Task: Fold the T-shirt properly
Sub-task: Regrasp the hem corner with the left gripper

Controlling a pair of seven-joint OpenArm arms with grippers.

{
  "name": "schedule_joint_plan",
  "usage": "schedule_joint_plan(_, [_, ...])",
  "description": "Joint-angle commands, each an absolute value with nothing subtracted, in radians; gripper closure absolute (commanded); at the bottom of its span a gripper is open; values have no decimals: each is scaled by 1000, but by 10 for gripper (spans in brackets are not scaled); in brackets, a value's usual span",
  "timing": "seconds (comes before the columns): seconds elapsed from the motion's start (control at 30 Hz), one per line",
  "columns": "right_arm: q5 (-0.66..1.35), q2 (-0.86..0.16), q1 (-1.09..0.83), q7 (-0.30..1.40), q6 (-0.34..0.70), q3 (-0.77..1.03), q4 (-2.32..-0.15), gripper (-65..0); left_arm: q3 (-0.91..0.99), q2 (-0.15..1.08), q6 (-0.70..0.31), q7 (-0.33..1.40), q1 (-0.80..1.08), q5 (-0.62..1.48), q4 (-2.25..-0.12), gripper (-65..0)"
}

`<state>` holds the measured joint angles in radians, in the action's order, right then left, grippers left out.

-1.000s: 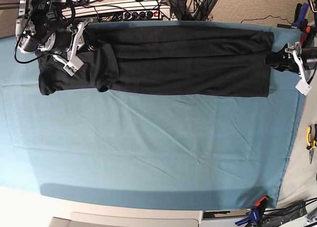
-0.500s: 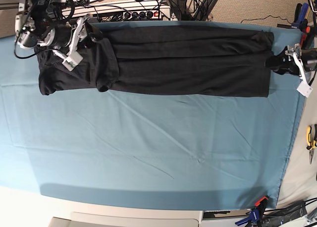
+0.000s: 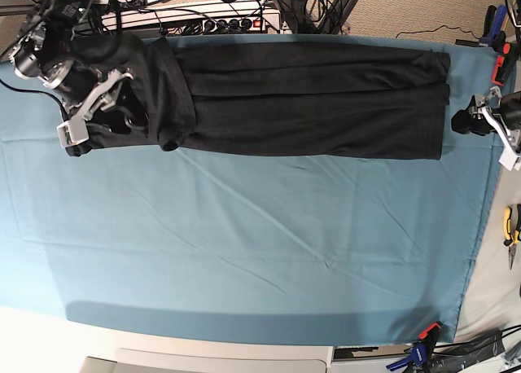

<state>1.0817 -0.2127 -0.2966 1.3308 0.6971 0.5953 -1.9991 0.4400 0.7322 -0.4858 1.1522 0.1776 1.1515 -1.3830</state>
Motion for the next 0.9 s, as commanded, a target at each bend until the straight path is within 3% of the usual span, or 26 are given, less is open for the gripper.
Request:
schedule_joint_plan(0.0, [1086, -216, -282, 1308, 698, 604, -2016, -269, 447, 759, -488, 1164, 173, 1167, -1396, -361])
schedule_joint_plan(0.87, [1079, -191, -269, 1292, 698, 601, -2016, -269, 447, 635, -467, 1181, 281, 1190, -1353, -361])
